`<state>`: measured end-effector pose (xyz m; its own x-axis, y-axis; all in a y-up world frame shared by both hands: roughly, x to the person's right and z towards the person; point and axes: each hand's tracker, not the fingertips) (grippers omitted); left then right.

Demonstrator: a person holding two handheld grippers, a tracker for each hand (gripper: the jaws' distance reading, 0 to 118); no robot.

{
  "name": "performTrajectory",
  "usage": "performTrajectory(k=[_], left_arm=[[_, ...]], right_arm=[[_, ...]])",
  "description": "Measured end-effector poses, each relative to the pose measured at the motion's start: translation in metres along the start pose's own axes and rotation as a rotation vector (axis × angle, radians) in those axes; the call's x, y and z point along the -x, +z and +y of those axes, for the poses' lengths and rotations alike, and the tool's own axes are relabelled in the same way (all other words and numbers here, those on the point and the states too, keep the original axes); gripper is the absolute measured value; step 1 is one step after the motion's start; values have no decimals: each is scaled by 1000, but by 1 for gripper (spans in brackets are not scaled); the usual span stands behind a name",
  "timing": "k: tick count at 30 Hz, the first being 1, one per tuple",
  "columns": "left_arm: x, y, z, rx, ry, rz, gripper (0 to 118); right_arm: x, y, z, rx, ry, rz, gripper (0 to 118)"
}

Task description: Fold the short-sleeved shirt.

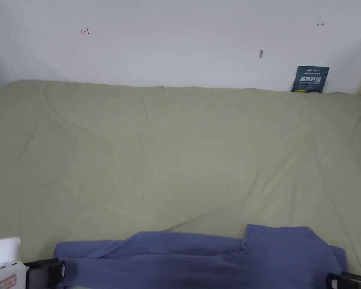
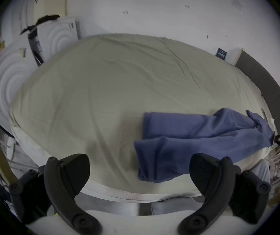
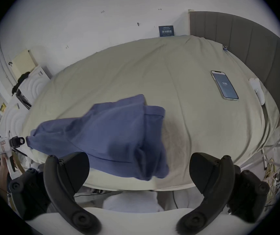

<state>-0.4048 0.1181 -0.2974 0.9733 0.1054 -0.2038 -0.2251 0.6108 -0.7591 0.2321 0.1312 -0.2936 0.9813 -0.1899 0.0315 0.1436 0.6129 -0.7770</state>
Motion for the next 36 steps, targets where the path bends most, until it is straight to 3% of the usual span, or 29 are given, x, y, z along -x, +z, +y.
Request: performTrajectory(k=[2, 3, 4, 5, 6, 11, 14, 18, 24, 31, 32, 33, 34, 35, 36], left_arm=[[-8, 12, -2, -6, 23, -21, 113], [-10, 17, -1, -15, 37, -35, 105], [-7, 19, 2, -19, 48, -71, 78], [-7, 23, 3, -29, 52, -97, 36], [-8, 26, 4, -21, 50, -109, 0], [-18, 28, 14, -34, 53, -107, 0], [10, 29, 16, -43, 175, -170, 0], [35, 16, 19, 0, 224, -211, 0], [61, -11, 23, 89, 359, -343, 0], [91, -39, 37, 152, 384, -454, 3], [94, -42, 38, 156, 385, -488, 15], [95, -44, 40, 164, 389, -531, 50], [96, -48, 42, 179, 391, -570, 111], [95, -56, 42, 197, 397, -575, 118], [93, -65, 42, 239, 385, -591, 115]], right_arm=[[19, -1, 9, -80, 36, -35, 111], [29, 2, 11, -127, 58, -26, 77], [42, 11, 10, -186, 78, -41, 32], [56, 19, 8, -246, 112, -67, 1], [76, 31, 6, -279, 198, -39, 1], [120, 65, -10, -477, 238, -39, 1], [130, 75, -19, -555, 240, -44, 1], [142, 86, -23, -607, 269, -57, 1], [145, 94, -27, -679, 242, -113, 1], [127, 104, -22, -686, 202, -208, 1], [125, 104, -23, -684, 199, -213, 1], [124, 104, -23, -675, 198, -221, 1], [123, 103, -23, -668, 198, -225, 1], [123, 103, -23, -663, 198, -228, 1], [122, 102, -23, -651, 196, -225, 1]])
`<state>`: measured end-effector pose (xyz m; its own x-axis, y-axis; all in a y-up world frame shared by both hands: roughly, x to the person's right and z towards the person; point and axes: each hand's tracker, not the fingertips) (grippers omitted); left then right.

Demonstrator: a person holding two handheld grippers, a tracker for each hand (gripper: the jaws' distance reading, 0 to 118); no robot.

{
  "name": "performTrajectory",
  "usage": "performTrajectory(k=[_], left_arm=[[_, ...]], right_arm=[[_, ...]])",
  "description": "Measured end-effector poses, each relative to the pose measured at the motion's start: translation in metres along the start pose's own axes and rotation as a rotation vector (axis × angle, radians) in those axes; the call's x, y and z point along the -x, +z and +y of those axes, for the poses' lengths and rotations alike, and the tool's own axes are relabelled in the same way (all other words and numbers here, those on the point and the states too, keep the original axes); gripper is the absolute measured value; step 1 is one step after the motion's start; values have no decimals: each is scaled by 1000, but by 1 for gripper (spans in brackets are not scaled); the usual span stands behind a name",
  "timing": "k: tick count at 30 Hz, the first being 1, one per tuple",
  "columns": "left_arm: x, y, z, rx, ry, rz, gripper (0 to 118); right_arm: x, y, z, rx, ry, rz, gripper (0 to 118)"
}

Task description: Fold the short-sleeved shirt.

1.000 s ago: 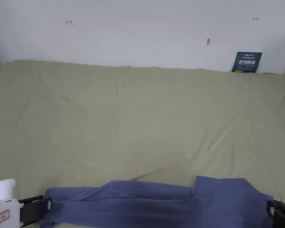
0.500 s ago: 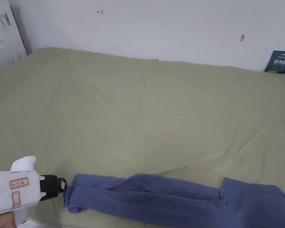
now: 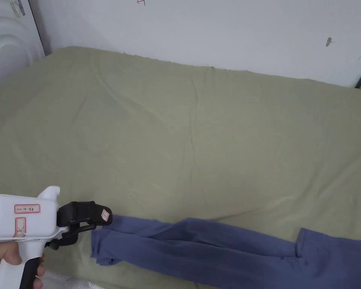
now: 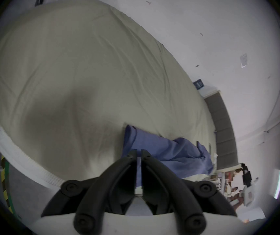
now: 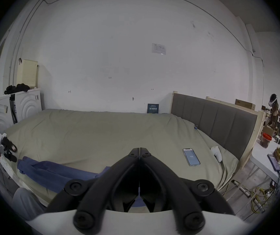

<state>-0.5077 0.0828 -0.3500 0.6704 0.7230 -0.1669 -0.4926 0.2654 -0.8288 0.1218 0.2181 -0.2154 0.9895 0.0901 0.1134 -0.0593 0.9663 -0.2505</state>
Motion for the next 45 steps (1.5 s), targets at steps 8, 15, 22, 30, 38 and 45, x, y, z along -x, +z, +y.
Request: performTrajectory(k=[8, 15, 22, 30, 38, 45], left_arm=[[2, -44, 3, 98, 7, -102, 114], [4, -60, -2, 113, 75, -126, 14], [22, -61, 22, 56, 6, -69, 8], [-21, 5, 16, -31, -20, 57, 8], [-44, 50, 25, -55, -111, 241, 8], [-174, 25, -14, -50, -319, 371, 8]], right_arm=[[4, -5, -4, 36, -19, 27, 1], [7, -9, -4, 45, -30, 45, 1], [5, -13, -6, 60, -51, 67, 1], [2, -20, -8, 80, -84, 122, 1], [1, -21, -8, 63, -85, 147, 1], [-6, -17, -11, 61, -87, 158, 1]])
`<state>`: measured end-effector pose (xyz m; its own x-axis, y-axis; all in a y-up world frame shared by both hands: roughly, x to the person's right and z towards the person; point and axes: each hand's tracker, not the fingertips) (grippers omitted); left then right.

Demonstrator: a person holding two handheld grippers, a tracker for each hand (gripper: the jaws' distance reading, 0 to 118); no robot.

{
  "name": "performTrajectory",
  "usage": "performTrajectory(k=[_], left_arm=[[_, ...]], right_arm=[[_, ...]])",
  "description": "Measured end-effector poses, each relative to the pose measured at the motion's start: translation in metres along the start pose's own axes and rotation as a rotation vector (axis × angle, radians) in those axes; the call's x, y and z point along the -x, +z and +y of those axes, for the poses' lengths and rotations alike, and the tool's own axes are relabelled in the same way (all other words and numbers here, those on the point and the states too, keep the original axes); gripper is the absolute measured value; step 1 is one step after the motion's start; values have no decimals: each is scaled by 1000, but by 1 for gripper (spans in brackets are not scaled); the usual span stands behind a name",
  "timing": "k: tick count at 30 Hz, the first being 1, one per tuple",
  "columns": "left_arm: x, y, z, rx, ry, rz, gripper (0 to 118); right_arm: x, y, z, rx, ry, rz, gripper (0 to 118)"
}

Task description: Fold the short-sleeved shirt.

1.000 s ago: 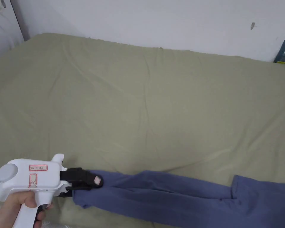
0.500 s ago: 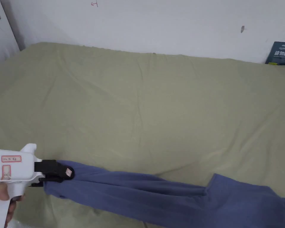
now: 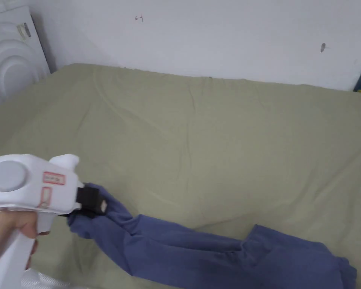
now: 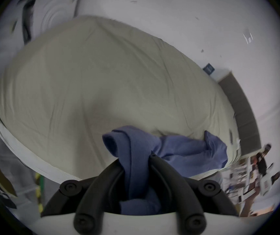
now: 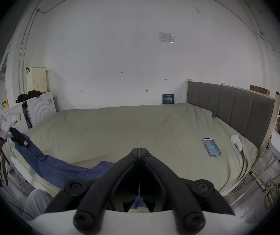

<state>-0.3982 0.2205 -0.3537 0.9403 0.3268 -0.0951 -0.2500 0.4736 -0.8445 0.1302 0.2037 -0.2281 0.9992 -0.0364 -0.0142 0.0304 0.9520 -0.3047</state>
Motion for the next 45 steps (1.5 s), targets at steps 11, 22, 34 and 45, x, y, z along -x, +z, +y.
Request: performTrajectory(k=[11, 22, 34, 45], left_arm=[[-128, -109, -25, 125, -212, 87, 8], [-175, -157, -53, 149, -294, 72, 108], [-61, -77, -28, 61, -42, -141, 0], [-106, -215, -69, 328, 37, -327, 0]], right_arm=[[-14, 12, -15, 28, -32, 16, 1], [-22, 11, -29, 89, -71, 20, 1], [-14, 1, -33, 119, -89, 42, 1], [-10, 1, -34, 160, -82, 33, 1]])
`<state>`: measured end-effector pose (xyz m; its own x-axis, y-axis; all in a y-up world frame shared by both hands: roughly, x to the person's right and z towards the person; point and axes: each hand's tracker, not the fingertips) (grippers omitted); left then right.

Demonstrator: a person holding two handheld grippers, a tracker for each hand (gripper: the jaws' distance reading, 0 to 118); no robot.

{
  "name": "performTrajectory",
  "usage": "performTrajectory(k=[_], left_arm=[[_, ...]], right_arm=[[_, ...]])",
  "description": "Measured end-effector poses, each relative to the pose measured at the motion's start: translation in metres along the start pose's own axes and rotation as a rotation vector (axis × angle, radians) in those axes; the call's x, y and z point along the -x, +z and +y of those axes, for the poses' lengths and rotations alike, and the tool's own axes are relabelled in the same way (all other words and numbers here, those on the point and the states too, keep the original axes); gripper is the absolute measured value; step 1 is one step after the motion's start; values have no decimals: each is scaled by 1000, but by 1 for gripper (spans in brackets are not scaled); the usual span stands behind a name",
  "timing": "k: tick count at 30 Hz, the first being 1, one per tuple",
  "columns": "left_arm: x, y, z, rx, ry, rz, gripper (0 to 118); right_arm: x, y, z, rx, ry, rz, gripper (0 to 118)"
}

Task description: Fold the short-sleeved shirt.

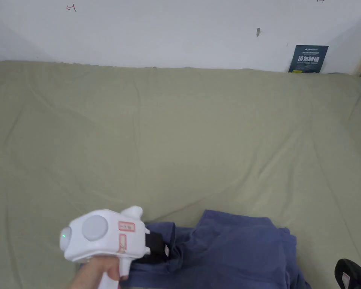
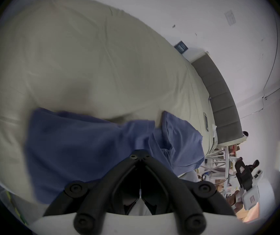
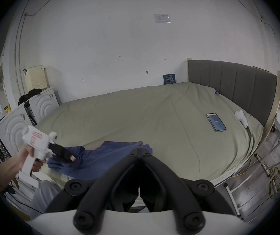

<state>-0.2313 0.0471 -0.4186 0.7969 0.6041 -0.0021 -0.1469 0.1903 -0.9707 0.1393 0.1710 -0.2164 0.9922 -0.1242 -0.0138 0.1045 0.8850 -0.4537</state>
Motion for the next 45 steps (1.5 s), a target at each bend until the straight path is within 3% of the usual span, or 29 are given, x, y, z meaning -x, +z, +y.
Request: performTrajectory(k=[6, 10, 13, 17, 22, 23, 24, 25, 26, 27, 30, 35, 38, 39, 41, 42, 45], left_arm=[[1, 17, 0, -40, 22, -46, 0], [3, 105, 4, -200, -72, -24, 0], [25, 167, -4, -292, -74, 73, 0], [78, 188, -9, -322, 31, 269, 0], [119, 171, -8, -268, 84, 129, 0], [119, 167, -9, -245, 94, 52, 8], [121, 163, -9, -231, 101, 9, 28], [124, 159, -8, -205, 78, -34, 80], [129, 151, -7, -189, 70, -95, 111], [128, 145, -6, -166, 86, -115, 115], [138, 132, 0, -198, 146, -195, 108], [145, 92, 18, -118, 152, -426, 108], [140, 78, 25, -106, 144, -451, 107], [132, 84, 21, -117, 143, -420, 101], [127, 84, 18, -133, 112, -243, 11], [125, 84, 15, -153, 72, -193, 11], [121, 97, 9, -151, 99, -249, 11]], right_arm=[[0, -6, 2, 8, -2, -1, 1], [5, -12, 6, 7, 5, 11, 1], [12, -15, 8, -2, 22, 28, 1], [22, -17, 8, -17, 34, 39, 1], [29, -20, 10, -6, 48, 46, 1], [30, -20, 11, -5, 52, 48, 1], [31, -19, 12, -4, 57, 47, 1], [32, -19, 13, -2, 65, 45, 1], [32, -19, 13, 4, 71, 46, 1], [33, -19, 13, 3, 72, 42, 1], [37, -18, 14, 9, 81, 39, 1], [39, -15, 13, 19, 85, 32, 1], [37, -14, 11, 26, 91, 24, 1], [37, -14, 11, 30, 90, 19, 1], [35, -14, 10, 32, 84, 16, 1], [33, -13, 9, 32, 76, 17, 1], [32, -12, 8, 31, 75, 21, 1]])
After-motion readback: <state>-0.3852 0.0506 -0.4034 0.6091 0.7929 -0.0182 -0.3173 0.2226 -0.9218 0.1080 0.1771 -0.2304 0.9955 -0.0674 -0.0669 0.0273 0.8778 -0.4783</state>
